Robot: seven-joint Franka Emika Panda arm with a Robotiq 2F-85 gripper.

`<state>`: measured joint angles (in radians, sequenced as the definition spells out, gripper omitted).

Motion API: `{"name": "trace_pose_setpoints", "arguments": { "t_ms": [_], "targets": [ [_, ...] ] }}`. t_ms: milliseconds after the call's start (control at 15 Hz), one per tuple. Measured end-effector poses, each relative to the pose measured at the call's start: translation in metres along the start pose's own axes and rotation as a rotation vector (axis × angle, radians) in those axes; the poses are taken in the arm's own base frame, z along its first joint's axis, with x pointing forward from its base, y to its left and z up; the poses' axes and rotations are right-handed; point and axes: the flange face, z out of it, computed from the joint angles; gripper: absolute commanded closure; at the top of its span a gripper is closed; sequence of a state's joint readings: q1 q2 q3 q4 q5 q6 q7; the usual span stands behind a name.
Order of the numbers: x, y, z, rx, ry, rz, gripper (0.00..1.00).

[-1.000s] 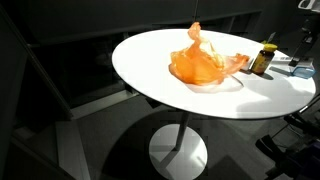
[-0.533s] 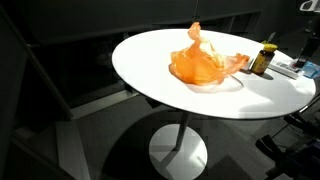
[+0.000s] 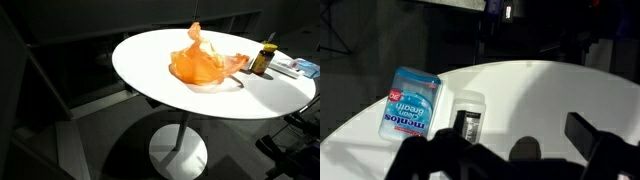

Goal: Empty the plastic

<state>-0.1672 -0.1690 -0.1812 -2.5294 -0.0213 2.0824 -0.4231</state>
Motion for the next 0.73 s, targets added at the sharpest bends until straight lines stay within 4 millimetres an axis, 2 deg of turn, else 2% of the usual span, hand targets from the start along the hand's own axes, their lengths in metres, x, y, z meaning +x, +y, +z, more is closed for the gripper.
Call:
{"name": "trace_pose_setpoints", "arguments": {
  "t_ms": [400, 600, 733],
  "targets": [
    [-0.002, -0.021, -0.068, -0.013, 0.003, 0.054, 0.0],
    [-0.003, -0.026, -0.086, -0.021, 0.016, 0.064, 0.0],
    [-0.003, -0.027, -0.088, -0.02, 0.011, 0.063, 0.0]
  ]
}}
